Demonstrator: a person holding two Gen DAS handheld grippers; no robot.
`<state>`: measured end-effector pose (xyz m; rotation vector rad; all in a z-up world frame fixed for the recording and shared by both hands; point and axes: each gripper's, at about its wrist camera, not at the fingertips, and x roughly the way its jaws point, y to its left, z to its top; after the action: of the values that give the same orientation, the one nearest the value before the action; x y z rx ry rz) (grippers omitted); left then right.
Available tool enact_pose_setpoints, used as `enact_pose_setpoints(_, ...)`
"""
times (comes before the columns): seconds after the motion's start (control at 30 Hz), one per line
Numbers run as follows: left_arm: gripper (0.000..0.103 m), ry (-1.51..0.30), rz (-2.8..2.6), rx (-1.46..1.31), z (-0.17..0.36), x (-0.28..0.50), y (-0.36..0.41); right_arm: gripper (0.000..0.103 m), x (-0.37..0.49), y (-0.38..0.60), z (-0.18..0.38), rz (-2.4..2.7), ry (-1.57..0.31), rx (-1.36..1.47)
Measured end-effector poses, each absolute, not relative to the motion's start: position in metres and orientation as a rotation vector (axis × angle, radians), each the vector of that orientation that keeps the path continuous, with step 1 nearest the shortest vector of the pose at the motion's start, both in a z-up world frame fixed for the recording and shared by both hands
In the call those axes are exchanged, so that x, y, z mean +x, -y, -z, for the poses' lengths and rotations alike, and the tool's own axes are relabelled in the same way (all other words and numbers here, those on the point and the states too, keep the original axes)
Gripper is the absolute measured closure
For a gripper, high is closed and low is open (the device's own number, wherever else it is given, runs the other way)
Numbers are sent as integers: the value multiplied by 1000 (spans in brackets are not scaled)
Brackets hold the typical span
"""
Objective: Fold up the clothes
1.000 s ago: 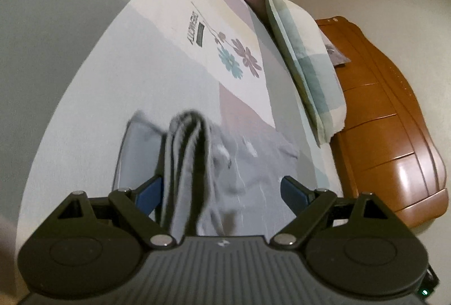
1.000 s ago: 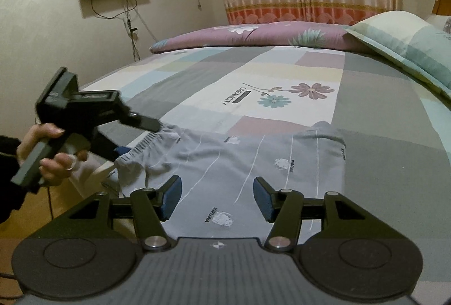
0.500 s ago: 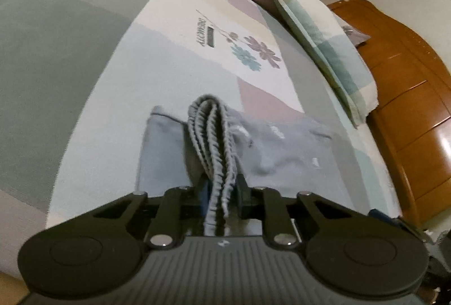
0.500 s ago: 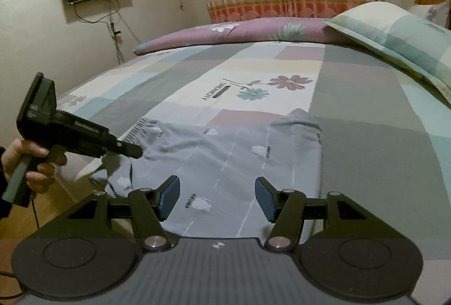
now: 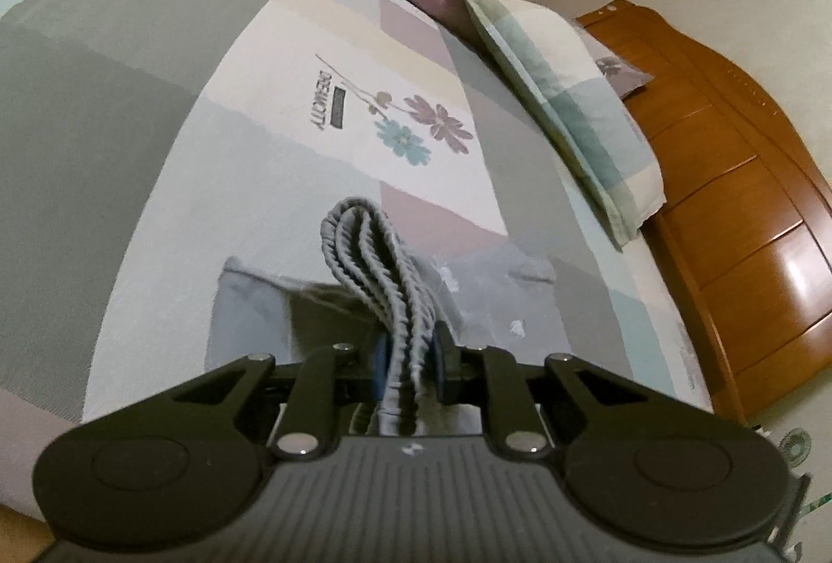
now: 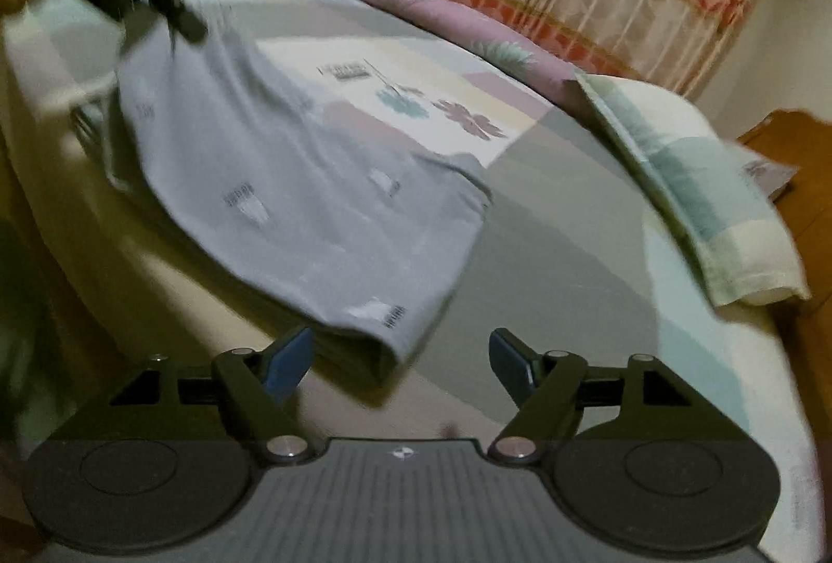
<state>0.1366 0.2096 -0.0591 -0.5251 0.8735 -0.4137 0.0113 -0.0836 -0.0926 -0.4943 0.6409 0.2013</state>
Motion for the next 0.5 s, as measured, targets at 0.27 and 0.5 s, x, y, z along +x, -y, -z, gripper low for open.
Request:
enact_pose_setpoints(0.27,88,-857,413,-516,47,139,-207,24,29,68,120,-104,-594,-753)
enact_pose_setpoints(0.5,88,-889,375,-529,58,138,-222,20,27,65,129,-59,-540,-908)
